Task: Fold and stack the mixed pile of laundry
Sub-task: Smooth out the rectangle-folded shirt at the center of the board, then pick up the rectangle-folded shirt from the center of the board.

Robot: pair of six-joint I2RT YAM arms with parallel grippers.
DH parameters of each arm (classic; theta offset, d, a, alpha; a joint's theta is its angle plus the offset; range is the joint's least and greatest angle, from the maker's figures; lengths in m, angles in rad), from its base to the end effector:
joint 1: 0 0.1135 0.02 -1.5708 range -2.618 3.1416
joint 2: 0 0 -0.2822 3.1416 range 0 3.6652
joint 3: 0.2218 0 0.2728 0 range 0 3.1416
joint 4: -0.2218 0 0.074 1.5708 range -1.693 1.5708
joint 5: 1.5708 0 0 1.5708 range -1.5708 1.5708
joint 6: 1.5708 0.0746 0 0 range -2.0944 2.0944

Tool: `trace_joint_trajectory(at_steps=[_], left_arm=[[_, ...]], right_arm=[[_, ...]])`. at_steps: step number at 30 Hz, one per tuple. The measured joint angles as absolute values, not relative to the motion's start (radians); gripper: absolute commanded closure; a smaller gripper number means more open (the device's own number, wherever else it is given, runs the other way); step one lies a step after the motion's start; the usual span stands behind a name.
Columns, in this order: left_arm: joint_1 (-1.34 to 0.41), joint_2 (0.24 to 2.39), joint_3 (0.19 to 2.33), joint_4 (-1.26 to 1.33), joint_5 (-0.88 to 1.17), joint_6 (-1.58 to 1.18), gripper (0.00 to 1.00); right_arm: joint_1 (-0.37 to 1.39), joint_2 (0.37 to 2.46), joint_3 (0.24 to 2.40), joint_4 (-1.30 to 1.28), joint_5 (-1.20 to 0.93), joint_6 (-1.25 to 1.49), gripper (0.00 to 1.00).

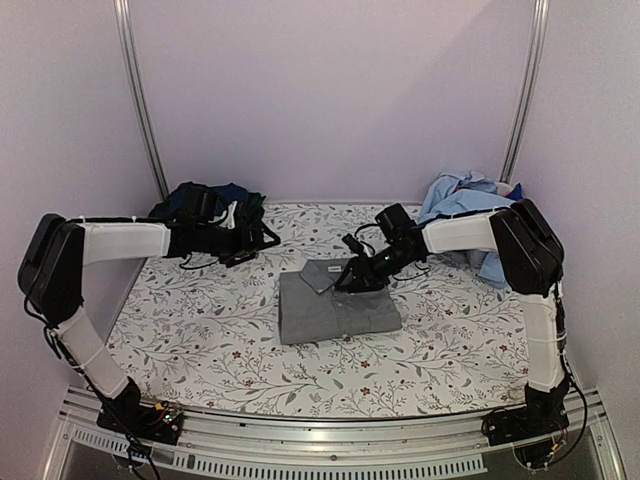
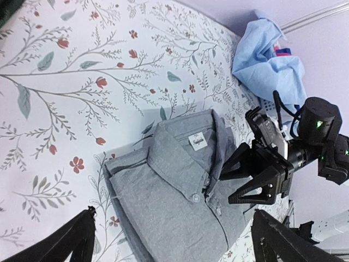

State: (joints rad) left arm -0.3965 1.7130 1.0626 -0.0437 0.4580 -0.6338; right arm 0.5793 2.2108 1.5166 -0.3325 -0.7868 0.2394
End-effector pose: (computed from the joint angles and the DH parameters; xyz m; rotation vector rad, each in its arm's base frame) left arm 0.3714 -0.1912 0.1893 -0.0236 2.4046 -1.0370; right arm 0.3870 0.3163 0.1073 -0.7534 2.5694 1.3080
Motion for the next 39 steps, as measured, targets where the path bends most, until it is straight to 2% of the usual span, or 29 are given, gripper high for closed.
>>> trace_joint_trajectory(at_steps=[6, 11, 19, 26, 31, 34, 39], left_arm=[[-0.360, 1.435, 0.855, 0.048, 0.400, -0.709, 0.00], [-0.232, 1.375, 0.761, 0.045, 0.429, -0.802, 0.00], [-0.205, 1.342, 0.662, 0.001, 0.442, -0.852, 0.00], [-0.131, 1.298, 0.613, -0.028, 0.474, -0.866, 0.00], [-0.090, 1.287, 0.610, -0.032, 0.499, -0.859, 0.00], [-0.087, 1.288, 0.610, -0.039, 0.515, -0.852, 0.00], [-0.087, 1.307, 0.610, -0.041, 0.532, -0.838, 0.00]], right_arm=[[0.640, 1.977, 1.491, -0.375, -0.610, 0.141, 0.42], [0.809, 1.888, 1.499, -0.381, -0.481, 0.029, 0.44], [1.023, 2.045, 1.604, -0.469, -0.316, -0.091, 0.45], [1.092, 2.193, 1.708, -0.524, -0.197, -0.131, 0.38], [1.117, 2.288, 1.744, -0.540, -0.101, -0.146, 0.40], [1.124, 2.296, 1.761, -0.540, -0.043, -0.149, 0.46], [1.134, 2.311, 1.774, -0.535, 0.036, -0.154, 0.83]])
